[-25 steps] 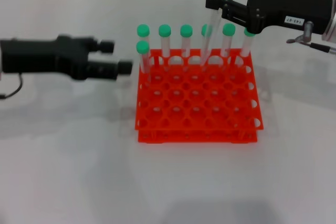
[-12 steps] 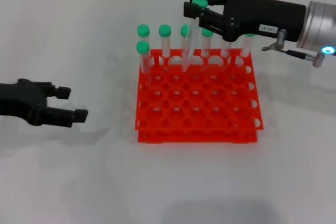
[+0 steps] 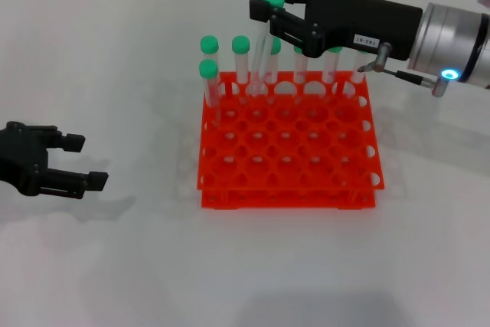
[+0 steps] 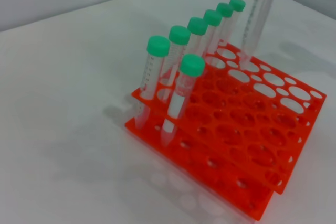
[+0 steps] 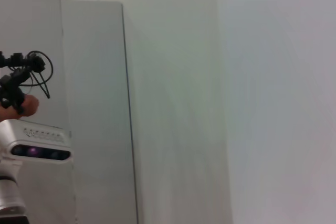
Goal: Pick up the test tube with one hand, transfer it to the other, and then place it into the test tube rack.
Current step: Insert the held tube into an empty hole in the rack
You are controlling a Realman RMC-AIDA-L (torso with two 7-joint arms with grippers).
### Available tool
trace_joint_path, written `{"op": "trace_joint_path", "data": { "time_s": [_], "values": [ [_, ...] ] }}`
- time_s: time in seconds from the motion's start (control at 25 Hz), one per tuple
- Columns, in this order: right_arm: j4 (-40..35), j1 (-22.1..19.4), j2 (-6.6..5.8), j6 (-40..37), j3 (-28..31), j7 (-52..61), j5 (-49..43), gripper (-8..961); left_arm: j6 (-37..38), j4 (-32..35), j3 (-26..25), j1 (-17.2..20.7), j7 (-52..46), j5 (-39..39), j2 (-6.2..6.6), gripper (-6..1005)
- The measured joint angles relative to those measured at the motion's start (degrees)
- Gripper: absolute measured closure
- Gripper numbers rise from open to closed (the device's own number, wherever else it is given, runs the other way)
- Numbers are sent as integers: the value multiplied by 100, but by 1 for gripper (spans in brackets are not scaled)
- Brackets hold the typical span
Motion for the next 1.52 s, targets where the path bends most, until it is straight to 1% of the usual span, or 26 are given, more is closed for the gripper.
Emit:
{"op": "trace_joint_path", "data": {
  "time_s": [0.32,0.6,0.92,1.12,1.36,1.52],
  "values": [
    [72,-8,0,546,-715,-655,812,680,18,-24,1,2,125,0,10,119],
    [161,-9,0,651,-890,-858,1046,679,18,-29,2,-1,162,0,8,120],
    [304,46,1,867,-1388,-1420,1782,679,16,-29,17,-11,206,-1,-6,120],
    [309,56,0,958,-1463,-1479,1870,680,13,-29,23,-31,223,-1,-9,121],
    [370,132,0,1107,-1813,-1738,2376,679,10,-29,30,-36,240,2,-17,121],
    [376,177,0,1233,-1904,-1782,2461,679,10,-29,16,-35,240,4,-17,121]
  ]
}}
